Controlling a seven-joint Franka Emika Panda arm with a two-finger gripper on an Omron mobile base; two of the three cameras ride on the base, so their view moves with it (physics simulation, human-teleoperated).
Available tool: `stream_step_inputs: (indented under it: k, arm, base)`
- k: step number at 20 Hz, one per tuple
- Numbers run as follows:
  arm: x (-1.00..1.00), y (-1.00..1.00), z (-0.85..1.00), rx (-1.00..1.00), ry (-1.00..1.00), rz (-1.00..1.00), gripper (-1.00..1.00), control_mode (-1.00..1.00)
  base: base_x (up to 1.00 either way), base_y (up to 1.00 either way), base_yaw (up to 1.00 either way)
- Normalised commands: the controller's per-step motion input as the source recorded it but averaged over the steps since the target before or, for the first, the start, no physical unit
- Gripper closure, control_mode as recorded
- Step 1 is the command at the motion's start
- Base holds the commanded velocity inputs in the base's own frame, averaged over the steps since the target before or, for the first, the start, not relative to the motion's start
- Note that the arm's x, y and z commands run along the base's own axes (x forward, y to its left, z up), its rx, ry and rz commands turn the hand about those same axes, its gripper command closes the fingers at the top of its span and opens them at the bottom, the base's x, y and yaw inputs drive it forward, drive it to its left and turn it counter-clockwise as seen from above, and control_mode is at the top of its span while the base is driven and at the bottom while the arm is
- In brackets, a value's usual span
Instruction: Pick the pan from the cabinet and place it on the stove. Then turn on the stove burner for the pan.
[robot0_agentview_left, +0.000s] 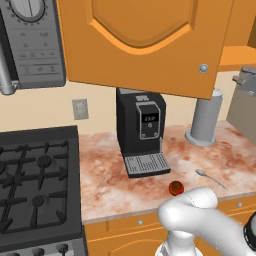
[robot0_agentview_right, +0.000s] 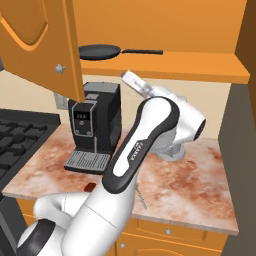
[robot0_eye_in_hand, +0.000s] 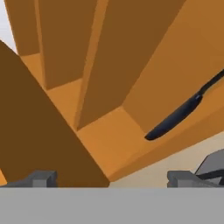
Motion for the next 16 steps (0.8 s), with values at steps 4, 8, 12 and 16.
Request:
stream_step_inputs:
  k: [4,8,12,16]
  arm:
    - [0.4,0.08,0.0,0.06,0.26,0.22,-1.0,-1.0]
    - [0.29,0.14,0.0,0.05,0.24,0.21,-1.0,-1.0]
    - [0.1,0.25,0.0,0.04,0.19,0.21,-1.0,-1.0]
    - [0.0,0.3,0.0,0.03,0.14,0.19,-1.0,-1.0]
  base:
    - [0.0,0.0,0.0]
    - [0.0,0.0,0.0]
    - [0.0,0.0,0.0]
    - [0.0,0.0,0.0]
